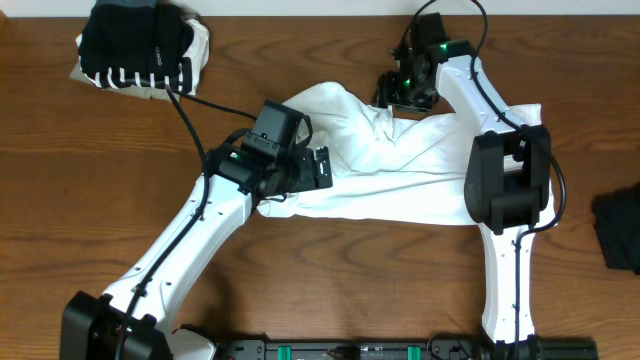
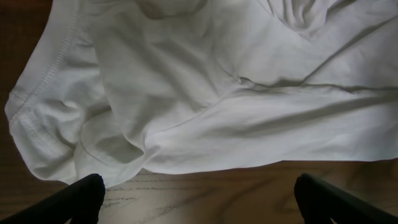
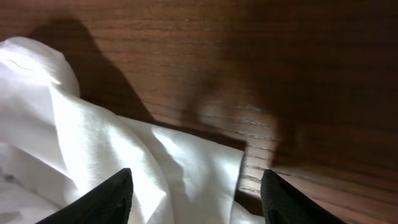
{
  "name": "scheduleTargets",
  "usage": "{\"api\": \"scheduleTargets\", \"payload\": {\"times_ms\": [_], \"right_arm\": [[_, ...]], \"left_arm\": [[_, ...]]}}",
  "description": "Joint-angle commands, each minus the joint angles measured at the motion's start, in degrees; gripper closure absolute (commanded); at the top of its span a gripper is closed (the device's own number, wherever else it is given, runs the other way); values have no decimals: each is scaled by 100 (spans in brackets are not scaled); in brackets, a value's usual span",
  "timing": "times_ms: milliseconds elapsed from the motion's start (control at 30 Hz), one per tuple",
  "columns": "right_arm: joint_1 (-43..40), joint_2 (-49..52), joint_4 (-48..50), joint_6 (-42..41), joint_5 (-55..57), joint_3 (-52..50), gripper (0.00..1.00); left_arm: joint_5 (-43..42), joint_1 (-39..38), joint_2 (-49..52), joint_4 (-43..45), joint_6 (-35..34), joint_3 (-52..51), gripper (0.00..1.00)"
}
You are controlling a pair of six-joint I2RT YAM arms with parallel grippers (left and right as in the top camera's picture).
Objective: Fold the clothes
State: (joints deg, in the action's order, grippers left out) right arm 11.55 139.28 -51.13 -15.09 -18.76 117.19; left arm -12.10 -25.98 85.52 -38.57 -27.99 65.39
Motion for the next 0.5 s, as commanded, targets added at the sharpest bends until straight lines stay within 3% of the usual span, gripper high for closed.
{"api": "scheduleTargets", "payload": {"times_ms": [0,467], "right_arm": [[7,57,17,-74,129,-42,36],[57,63,138,-76,-13,-74,39]], "left_arm": [[-37,13,37,7,116,-83,1],[-39,13,37,31,72,-103,1]]}}
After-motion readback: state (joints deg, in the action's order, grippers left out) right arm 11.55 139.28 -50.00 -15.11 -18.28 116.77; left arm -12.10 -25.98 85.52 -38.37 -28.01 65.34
